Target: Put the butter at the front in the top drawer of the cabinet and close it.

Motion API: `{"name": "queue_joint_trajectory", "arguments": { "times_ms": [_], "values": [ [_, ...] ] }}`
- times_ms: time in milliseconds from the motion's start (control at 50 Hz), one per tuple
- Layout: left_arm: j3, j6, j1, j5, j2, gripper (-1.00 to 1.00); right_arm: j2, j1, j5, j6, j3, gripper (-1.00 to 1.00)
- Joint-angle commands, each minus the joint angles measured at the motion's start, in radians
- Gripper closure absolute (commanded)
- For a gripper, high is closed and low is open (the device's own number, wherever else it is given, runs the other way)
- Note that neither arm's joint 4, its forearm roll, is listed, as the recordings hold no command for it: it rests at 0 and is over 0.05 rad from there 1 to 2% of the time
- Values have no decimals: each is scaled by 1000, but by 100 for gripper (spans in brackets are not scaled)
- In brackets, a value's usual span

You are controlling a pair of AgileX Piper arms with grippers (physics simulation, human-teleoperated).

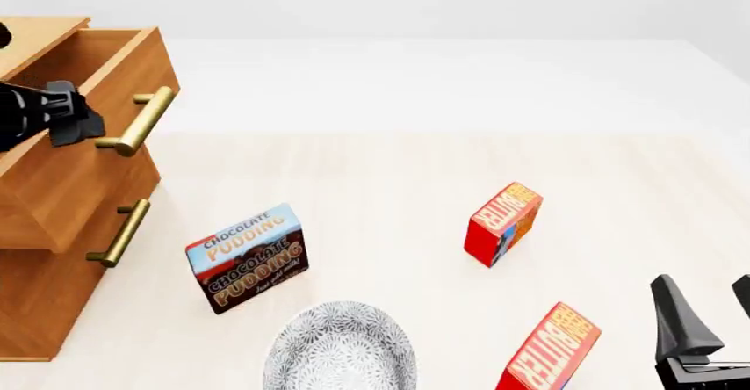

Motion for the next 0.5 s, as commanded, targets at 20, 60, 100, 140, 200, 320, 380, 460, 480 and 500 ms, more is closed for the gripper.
{"name": "queue_joint_trajectory", "arguments": {
  "times_ms": [20, 60, 100, 140, 200, 320, 380, 460, 480, 500],
  "values": [
    [31, -17, -29, -19, 13, -100, -7, 0, 6, 0, 1, -100],
    [36, -16, -28, -22, 16, -100, -8, 0, 6, 0, 1, -100],
    [41, -17, -29, -27, 16, -100, -7, -1, 6, 0, 1, -100],
    [47, -19, -31, -30, 19, -100, -7, 0, 6, 0, 1, -100],
    [52, -25, -41, -39, 30, -100, -8, 0, 6, 0, 1, -100],
    [46, -25, -47, -38, 37, -100, -7, -1, 6, 0, 1, -100],
    [37, -22, -52, -38, 46, -100, -7, -1, 6, 0, 1, -100],
    [37, -27, -64, -41, 52, -100, -8, 0, 6, 0, 1, -100],
    [37, -27, -66, -42, 53, -100, -8, -1, 6, 0, 1, -100],
    [38, -29, -71, -43, 55, -100, -8, 0, 6, 0, 1, -100]
  ]
}}
